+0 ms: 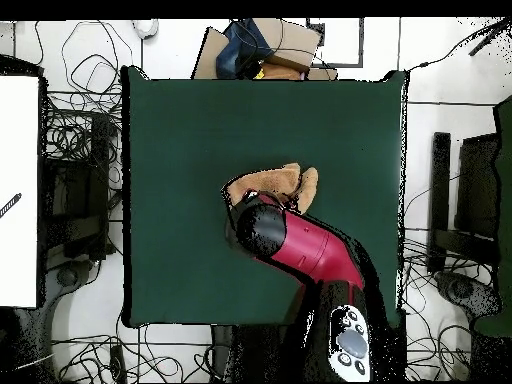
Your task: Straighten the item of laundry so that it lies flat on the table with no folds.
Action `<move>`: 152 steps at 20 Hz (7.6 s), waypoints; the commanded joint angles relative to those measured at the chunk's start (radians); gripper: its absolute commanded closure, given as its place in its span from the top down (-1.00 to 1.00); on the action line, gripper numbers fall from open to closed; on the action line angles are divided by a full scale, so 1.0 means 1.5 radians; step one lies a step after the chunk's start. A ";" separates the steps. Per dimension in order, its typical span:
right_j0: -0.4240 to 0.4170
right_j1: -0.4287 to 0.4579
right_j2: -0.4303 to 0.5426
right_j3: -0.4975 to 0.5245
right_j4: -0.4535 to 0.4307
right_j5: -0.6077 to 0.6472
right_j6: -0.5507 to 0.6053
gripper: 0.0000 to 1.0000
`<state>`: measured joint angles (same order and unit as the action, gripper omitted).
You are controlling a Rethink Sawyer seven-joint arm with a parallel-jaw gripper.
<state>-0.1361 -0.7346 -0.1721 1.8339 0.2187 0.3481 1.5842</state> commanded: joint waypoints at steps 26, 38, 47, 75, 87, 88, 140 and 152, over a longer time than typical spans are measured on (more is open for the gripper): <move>0.014 0.019 0.036 -0.004 0.003 0.016 0.121 1.00; -0.001 0.089 0.041 -0.081 0.004 0.040 0.103 1.00; -0.007 0.119 0.030 -0.150 0.007 0.087 0.101 1.00; -0.033 0.157 0.038 -0.161 -0.019 0.062 0.094 1.00; -0.024 0.169 0.050 -0.139 -0.018 0.018 0.102 1.00; -0.027 0.171 0.053 -0.137 -0.019 0.013 0.101 1.00; -0.028 0.225 0.047 -0.171 -0.019 -0.012 0.096 -1.00; -0.050 0.219 0.059 -0.156 -0.014 -0.036 0.099 1.00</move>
<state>-0.1897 -0.4036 -0.1711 1.5638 0.2189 0.3675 1.5842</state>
